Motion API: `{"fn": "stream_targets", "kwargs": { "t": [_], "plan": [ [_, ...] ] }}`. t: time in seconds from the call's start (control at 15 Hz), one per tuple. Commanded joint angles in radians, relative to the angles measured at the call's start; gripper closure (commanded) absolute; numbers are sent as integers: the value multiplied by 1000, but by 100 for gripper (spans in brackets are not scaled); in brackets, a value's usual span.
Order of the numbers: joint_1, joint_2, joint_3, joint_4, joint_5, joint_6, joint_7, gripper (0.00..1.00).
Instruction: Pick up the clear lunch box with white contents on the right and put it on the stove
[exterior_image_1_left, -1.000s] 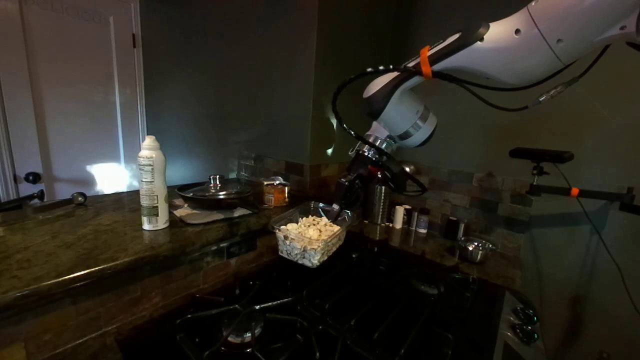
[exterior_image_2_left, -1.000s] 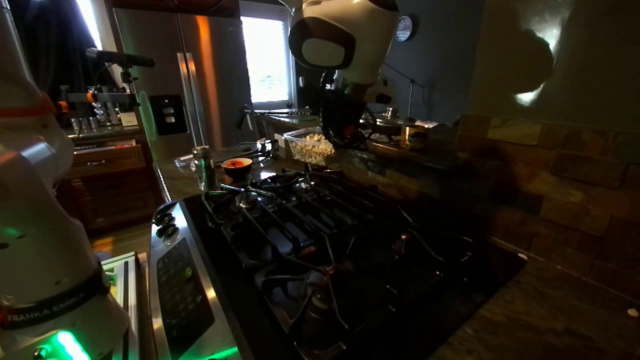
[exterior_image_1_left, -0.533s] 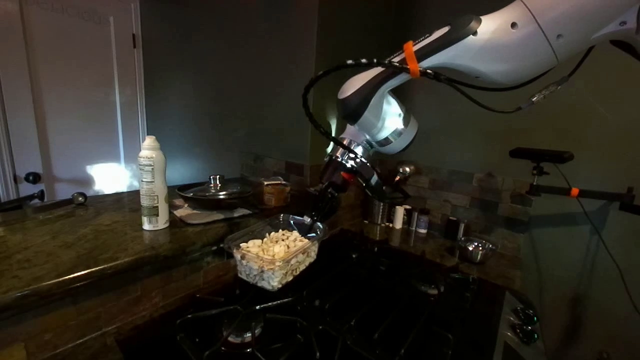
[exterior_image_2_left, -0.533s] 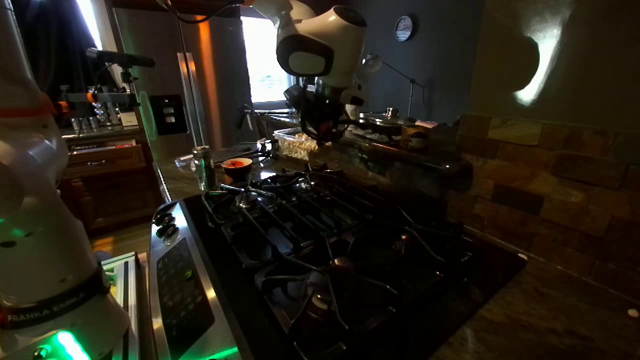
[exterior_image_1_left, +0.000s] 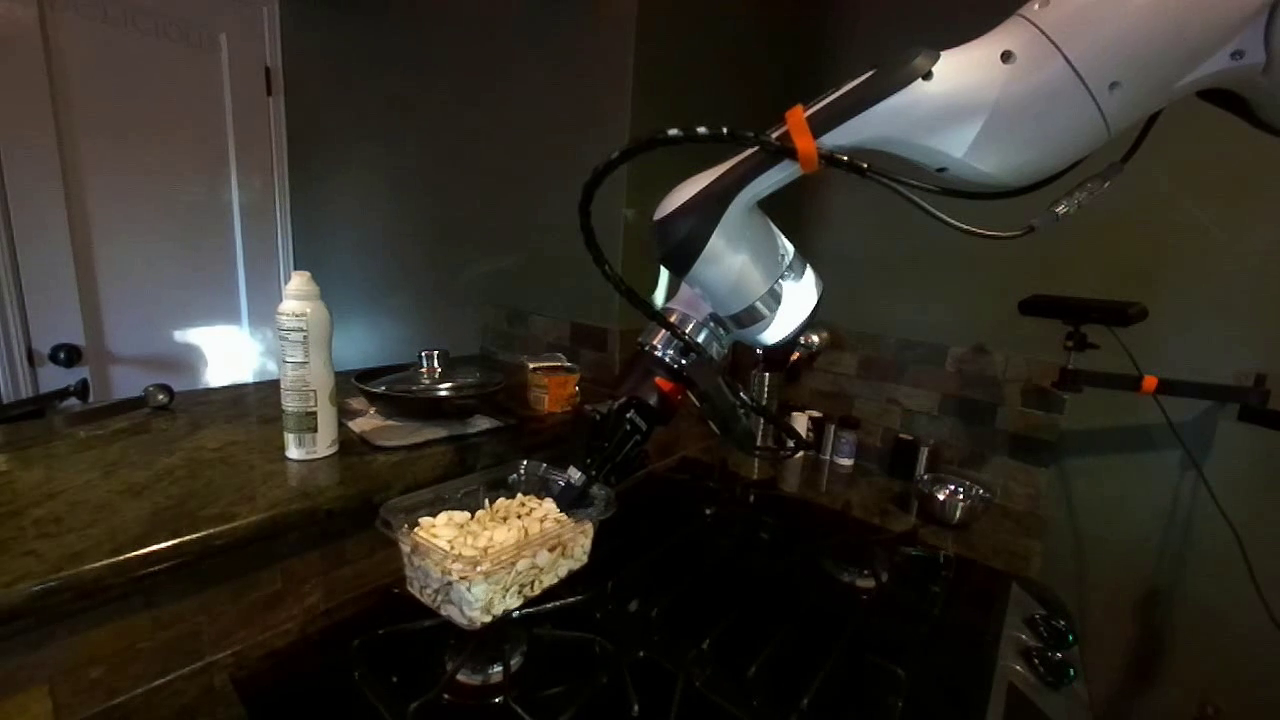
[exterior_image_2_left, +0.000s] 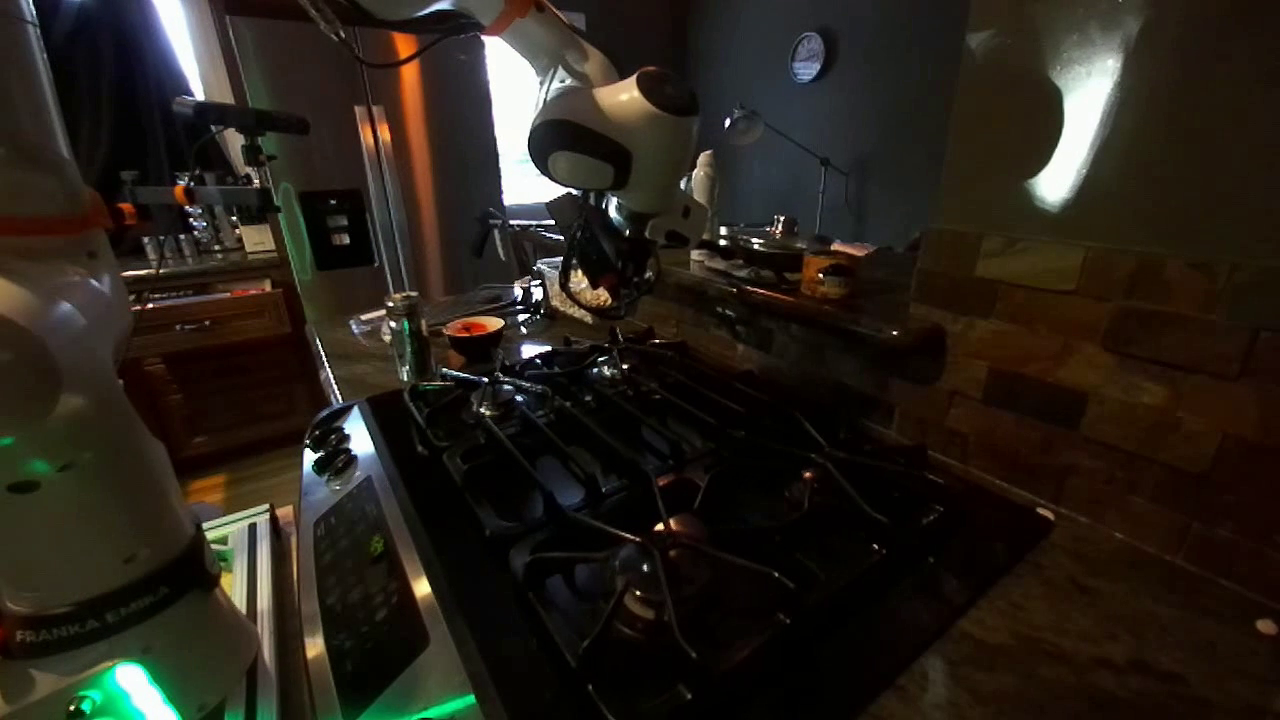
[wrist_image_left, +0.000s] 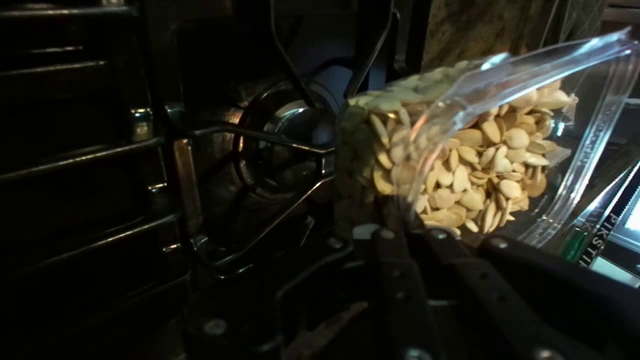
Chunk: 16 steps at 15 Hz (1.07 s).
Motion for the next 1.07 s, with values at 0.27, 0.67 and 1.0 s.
{"fn": "stream_targets", "kwargs": {
  "t": [0.27, 0.67, 1.0],
  "plan": [
    [1, 0, -3, 1, -2, -2, 2, 97],
    [1, 0, -3, 2, -2, -2, 2, 99],
    [-1, 33, -7, 5, -24, 68, 62, 99]
  ]
}}
